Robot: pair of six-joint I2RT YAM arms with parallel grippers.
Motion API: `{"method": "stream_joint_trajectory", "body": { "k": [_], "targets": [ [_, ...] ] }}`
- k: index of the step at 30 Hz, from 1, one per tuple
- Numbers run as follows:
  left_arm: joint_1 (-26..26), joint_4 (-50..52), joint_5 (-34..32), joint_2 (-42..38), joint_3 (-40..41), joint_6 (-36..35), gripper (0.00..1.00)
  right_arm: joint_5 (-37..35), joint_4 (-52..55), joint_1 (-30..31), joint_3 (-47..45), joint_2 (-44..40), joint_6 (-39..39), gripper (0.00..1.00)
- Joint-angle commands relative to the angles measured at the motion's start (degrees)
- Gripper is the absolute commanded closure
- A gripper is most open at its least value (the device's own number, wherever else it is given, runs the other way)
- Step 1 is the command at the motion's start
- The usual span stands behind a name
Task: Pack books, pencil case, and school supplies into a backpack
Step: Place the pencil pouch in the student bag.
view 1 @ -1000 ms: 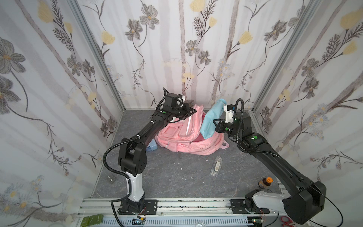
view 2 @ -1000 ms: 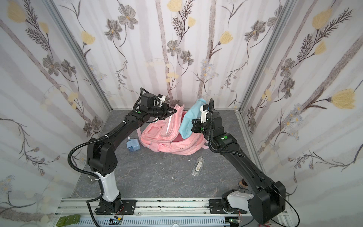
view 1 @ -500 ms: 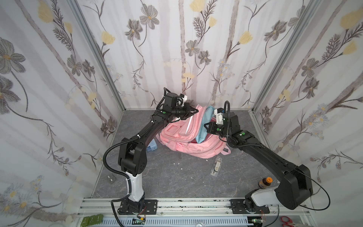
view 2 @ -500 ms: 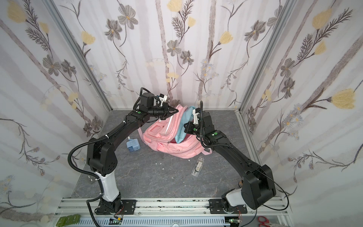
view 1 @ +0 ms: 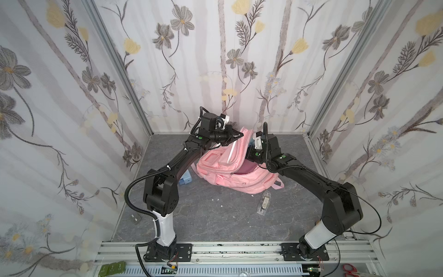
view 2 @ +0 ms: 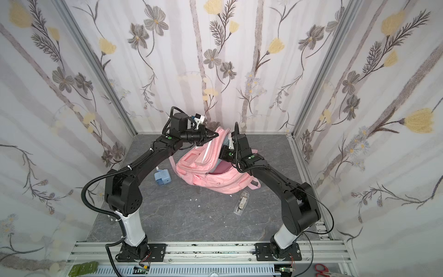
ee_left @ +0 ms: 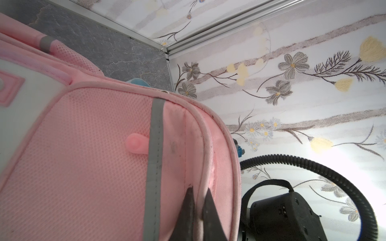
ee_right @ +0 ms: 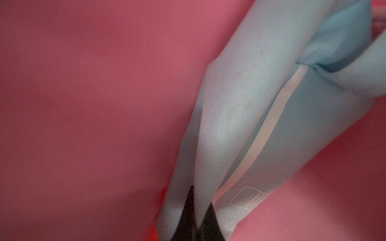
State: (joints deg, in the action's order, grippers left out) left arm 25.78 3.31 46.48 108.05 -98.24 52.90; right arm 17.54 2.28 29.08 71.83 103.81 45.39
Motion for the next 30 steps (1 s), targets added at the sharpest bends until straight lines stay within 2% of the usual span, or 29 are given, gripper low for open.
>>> {"method": "stream_joint_trajectory", "body": {
  "k": [1, 5, 8, 13, 19, 22, 30],
  "targets": [
    [0.1, -11.1, 2.8, -1.6, -0.4, 1.1, 1.00, -0.3, -7.8, 0.4, 0.7, 1.5, 5.5, 1.00],
    [0.3, -13.4, 2.6, -1.1, -0.2, 3.1, 1.00, 1.8, -11.8, 0.9, 1.4, 4.1, 8.9, 1.00],
    [0.2, -14.0, 2.3, -0.5, -0.3, 4.0, 1.00, 2.5, -11.5, 0.8, 2.6, 5.6, 9.2, 0.96],
    [0.2, -13.0, 0.7, 0.2, -0.4, 3.5, 1.00, -0.3, -8.1, 0.0, 3.1, 4.5, 6.3, 0.74],
    [-0.5, -5.8, -5.2, -0.1, -0.8, -0.4, 1.00, -3.7, -2.2, -2.6, 3.2, -0.4, 1.3, 0.63],
    [-0.7, -5.2, -6.4, -0.4, -0.4, -0.7, 1.00, -3.9, 0.6, -3.6, 2.9, -2.0, -0.7, 0.58],
    [-0.3, -7.3, -4.4, -0.7, 0.4, -0.4, 1.00, -6.4, 3.2, -3.7, 1.2, -0.6, -2.6, 0.57]
  ]
}}
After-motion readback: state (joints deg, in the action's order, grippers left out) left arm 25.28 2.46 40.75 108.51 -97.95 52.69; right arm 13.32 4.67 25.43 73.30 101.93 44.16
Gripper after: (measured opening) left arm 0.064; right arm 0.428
